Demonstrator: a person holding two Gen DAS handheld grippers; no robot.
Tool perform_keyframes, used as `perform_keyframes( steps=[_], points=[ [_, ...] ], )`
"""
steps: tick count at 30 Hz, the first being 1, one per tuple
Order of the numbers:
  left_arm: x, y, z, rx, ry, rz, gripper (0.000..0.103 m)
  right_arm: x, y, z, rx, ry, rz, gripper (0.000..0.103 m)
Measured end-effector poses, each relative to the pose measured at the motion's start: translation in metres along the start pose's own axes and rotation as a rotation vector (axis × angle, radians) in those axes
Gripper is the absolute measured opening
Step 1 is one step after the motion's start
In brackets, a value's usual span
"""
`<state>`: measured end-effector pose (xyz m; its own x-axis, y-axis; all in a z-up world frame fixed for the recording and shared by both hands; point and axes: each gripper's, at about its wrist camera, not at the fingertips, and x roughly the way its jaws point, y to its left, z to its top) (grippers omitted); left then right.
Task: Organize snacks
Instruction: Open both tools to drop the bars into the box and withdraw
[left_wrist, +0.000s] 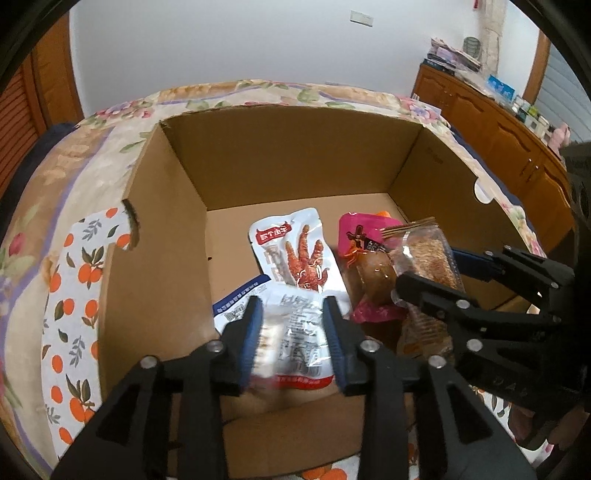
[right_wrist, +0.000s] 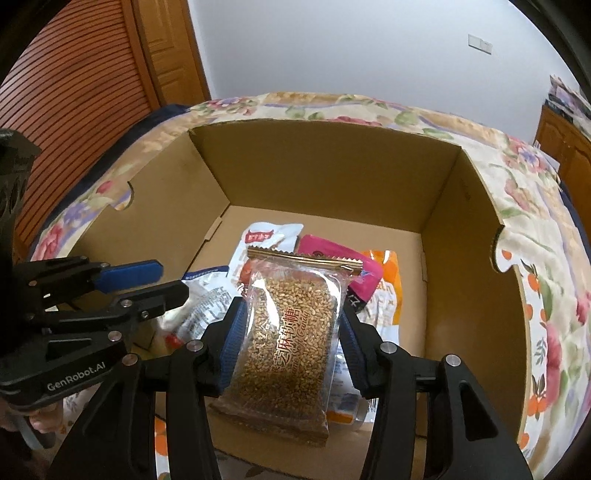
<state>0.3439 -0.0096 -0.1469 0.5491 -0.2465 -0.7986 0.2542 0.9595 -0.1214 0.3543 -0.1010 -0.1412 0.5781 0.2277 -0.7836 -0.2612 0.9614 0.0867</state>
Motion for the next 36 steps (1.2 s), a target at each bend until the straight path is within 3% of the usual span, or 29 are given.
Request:
perform_keyframes(
  steps=[6,14,17,20,24,27,31,36],
  points=[
    [-0.013,-0.003,-0.003,-0.003,-0.019,-0.007,0.048,-0.019,-0.001,0.000,-0.004,-0.031,-0.002,0.052],
    [-0.040,-0.022,-0.009,0.025,-0.054,-0.010,0.049,-0.071,-0.009,-0.013,-0.003,-0.085,-0.014,0.053],
    [-0.054,-0.029,-0.014,0.025,-0.068,-0.016,0.051,-0.093,-0.015,-0.024,0.008,-0.101,-0.023,0.058],
    [-0.068,-0.037,-0.023,0.037,-0.083,-0.013,0.060,-0.115,-0.021,-0.037,0.029,-0.116,-0.033,0.060],
    [-0.088,-0.047,-0.035,0.048,-0.118,-0.011,0.079,-0.140,-0.030,-0.053,0.055,-0.131,-0.046,0.070],
    [-0.101,-0.055,-0.044,0.060,-0.128,-0.008,0.082,-0.154,-0.035,-0.063,0.070,-0.137,-0.064,0.090],
    [-0.111,-0.062,-0.055,0.070,-0.126,0.013,0.083,-0.168,-0.044,-0.077,0.096,-0.136,-0.066,0.103],
    [-0.118,-0.066,-0.068,0.064,-0.124,0.020,0.083,-0.179,-0.051,-0.092,0.108,-0.131,-0.086,0.103]
  ],
)
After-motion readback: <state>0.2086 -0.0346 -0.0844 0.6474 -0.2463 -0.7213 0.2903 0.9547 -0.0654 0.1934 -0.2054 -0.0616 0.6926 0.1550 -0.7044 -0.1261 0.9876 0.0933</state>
